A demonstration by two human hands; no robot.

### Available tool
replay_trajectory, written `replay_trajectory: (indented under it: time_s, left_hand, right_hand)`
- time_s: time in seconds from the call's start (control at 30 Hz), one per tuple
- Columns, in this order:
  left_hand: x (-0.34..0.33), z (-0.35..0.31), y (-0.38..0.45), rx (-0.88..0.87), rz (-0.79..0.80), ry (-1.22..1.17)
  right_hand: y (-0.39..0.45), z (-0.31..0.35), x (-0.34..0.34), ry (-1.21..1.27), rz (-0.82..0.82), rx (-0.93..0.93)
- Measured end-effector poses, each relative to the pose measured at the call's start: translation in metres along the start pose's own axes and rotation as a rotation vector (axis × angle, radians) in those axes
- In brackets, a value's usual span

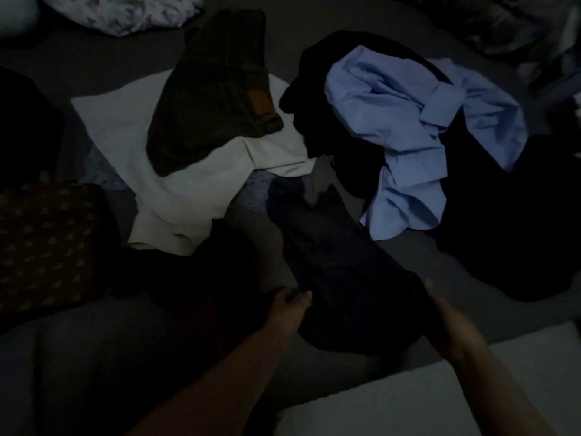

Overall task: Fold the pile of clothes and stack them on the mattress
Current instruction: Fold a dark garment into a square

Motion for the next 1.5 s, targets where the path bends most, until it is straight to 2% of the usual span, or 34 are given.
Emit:
replay_trajectory:
  time_s: [0.07,0.13,0.2,0.27,0.33,0.47,0.53,0.57,0.63,0.7,0.77,0.87,0.93,1.07,1.17,1.23,1.37,1.5]
  left_hand:
    - [-0.003,-0.011,-0.006,-0.039,0.053,-0.021]
    - [-0.001,-0.023,-0.008,-0.027,0.121,-0.078]
    - [0.011,-0.038,-0.004,-0.012,0.230,-0.118]
    - [0.032,-0.053,-0.002,-0.011,0.294,-0.188]
    - [0.061,-0.059,0.005,-0.096,0.217,-0.061]
    - [0.133,-0.047,0.016,-0.323,-0.175,0.409]
    - [0.173,-0.037,0.016,-0.370,-0.364,0.409]
    - [0.193,-0.029,0.014,-0.373,-0.449,0.382]
    - [0.229,-0.003,0.012,-0.356,-0.592,0.379]
    - [0.255,0.034,0.013,-0.304,-0.614,0.453]
    - [0.270,0.067,0.012,-0.204,-0.557,0.537]
    - [0.275,0.080,0.010,-0.186,-0.509,0.537]
    - [0.273,0.073,0.013,-0.245,-0.489,0.492]
    - [0.265,0.055,0.025,-0.291,-0.447,0.374]
    - [0.261,0.053,0.031,-0.239,-0.367,0.399]
    - [0.261,0.058,0.030,-0.222,-0.329,0.446]
    - [0.261,0.077,0.031,-0.167,-0.372,0.492]
    - [0.225,0.084,0.025,-0.080,-0.287,0.211]
  right_hand:
    - [-0.026,0.014,-0.024,-0.101,0.238,0.050]
    - [-0.050,0.019,-0.052,-0.144,0.263,0.227]
    - [-0.072,0.010,-0.090,-0.315,0.262,0.492]
    - [-0.103,-0.014,-0.143,-0.484,0.418,0.699]
    - [-0.128,-0.047,-0.189,-0.611,0.566,0.749]
    - [-0.161,-0.080,-0.240,-0.807,0.761,0.768]
    - [-0.165,-0.081,-0.244,-0.758,0.812,0.745]
    - [-0.160,-0.077,-0.240,-0.723,0.755,0.746]
    - [-0.138,-0.064,-0.223,-0.652,0.494,0.754]
    - [-0.109,-0.060,-0.200,-0.610,0.247,0.721]
    - [-0.081,-0.067,-0.182,-0.656,0.133,0.592]
    - [-0.053,-0.091,-0.178,-0.666,0.212,0.381]
    - [-0.052,-0.094,-0.188,-0.679,0.269,0.349]
    - [-0.056,-0.098,-0.213,-0.675,0.271,0.337]
    - [-0.063,-0.105,-0.210,-0.829,0.196,0.354]
    - [-0.061,-0.098,-0.188,-0.704,0.143,0.296]
    - [-0.036,-0.065,-0.112,-0.449,-0.148,0.264]
    - [-0.031,-0.031,-0.068,-0.455,-0.145,0.348]
Point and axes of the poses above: each hand's wrist, its own y-axis towards the middle knuckle, its own x-axis out of the back of the hand, z = x × y, the point moved 5 cm from there along y, towards the middle knuckle, and after that the axes turned 10 degrees about -z, right-handed, at the moved point
